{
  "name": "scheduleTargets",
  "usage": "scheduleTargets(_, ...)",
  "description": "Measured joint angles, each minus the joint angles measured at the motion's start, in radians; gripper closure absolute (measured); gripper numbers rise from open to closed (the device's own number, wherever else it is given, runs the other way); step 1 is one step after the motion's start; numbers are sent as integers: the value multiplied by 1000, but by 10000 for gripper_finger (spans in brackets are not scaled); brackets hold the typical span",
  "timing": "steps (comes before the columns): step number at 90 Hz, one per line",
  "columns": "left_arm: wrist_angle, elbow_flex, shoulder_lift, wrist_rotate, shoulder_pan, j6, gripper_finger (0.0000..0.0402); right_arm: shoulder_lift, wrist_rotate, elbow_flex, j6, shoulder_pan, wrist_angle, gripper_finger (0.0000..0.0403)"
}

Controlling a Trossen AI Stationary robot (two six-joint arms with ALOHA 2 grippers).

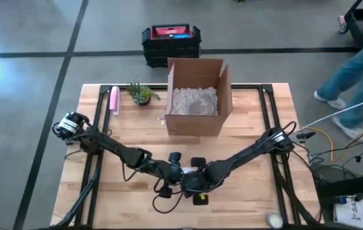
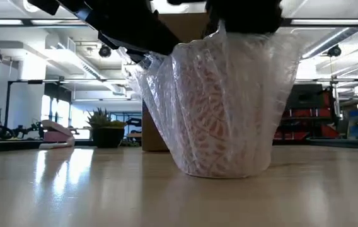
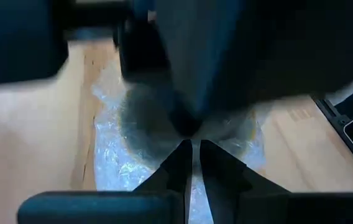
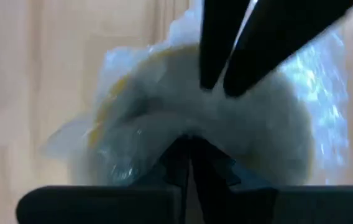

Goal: Wrap mug
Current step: Wrap the orange mug with bubble wrap

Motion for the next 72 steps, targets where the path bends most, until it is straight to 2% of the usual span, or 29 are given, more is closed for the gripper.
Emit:
scheduleTargets(51,-9,-1,0,0,0,0,381,-104,-22,97,15,2,-90,395)
scheduleTargets(72,-10,-1,0,2,0,3,381,-100,-116,78,19,6,-67,395)
